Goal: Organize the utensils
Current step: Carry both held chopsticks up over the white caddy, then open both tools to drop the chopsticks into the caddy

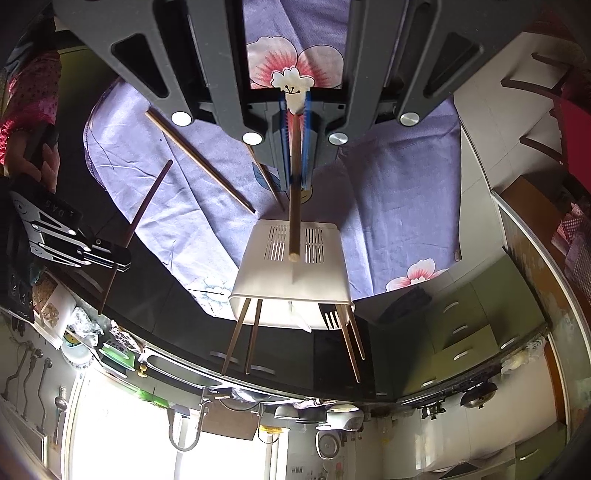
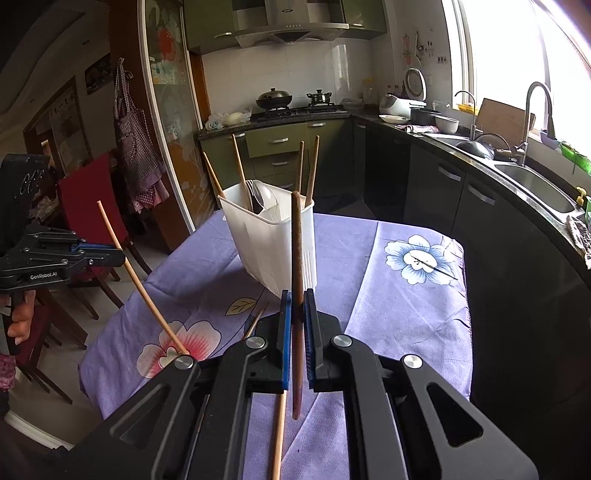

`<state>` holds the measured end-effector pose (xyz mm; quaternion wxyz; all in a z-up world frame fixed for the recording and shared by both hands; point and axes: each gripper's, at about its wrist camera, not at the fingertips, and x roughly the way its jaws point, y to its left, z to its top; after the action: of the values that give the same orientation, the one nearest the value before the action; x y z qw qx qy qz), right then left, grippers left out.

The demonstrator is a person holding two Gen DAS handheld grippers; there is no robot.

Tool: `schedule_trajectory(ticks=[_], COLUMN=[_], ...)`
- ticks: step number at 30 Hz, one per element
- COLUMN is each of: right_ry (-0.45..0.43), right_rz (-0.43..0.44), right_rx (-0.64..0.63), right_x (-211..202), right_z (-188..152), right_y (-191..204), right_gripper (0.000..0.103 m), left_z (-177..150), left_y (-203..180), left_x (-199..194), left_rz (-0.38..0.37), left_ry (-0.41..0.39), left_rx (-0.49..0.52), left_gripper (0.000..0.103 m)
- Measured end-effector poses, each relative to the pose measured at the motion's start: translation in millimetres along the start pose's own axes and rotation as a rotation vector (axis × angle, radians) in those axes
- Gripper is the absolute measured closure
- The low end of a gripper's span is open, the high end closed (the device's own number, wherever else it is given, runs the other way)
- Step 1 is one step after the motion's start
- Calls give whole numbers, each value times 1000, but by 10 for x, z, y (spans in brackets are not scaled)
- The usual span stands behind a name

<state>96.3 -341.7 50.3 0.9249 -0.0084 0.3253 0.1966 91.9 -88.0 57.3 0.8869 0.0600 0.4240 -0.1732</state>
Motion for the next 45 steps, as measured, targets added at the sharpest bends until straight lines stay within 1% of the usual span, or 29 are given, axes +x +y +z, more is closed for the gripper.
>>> schedule_trajectory(ticks=[4, 10, 15, 24, 28, 31, 34, 37, 41, 45], right_ry=[-24, -74, -112, -199, -248, -273, -278, -273, -238, -208], right_rz=[5, 27, 49, 71, 56, 32, 19, 5, 6, -2], right_rx=[-15, -36, -35, -33, -28, -21, 0, 22, 49, 52], right_x=[-57, -181, -272, -379, -406, -349, -229, -43, 283, 558], right_z=[170, 546, 867, 1350, 1581, 1760, 1909, 1996, 2030, 1959], right_y=[54, 168, 257, 412, 429, 404, 346, 266, 136, 70], right_gripper=[96, 96, 96, 96, 96, 96, 96, 96, 96, 96], left_z=[108, 343, 599, 1095, 1340, 1523, 1695, 1841, 1972, 1988], left_y=[-7, -10, -50, -78, -106, -119, -119, -87, -8, 72], left_x=[-40, -121, -307, -716, -887, -939, -892, -724, -396, -66], left_rz=[-6, -9, -5, 32, 51, 59, 71, 80, 59, 48], left_ry=[-15, -38, -77, -185, -252, -293, -319, -334, -317, -275], left_rx=[-2, 5, 25, 56, 70, 72, 74, 69, 49, 36], left_gripper=[97, 97, 97, 97, 97, 97, 97, 97, 97, 97])
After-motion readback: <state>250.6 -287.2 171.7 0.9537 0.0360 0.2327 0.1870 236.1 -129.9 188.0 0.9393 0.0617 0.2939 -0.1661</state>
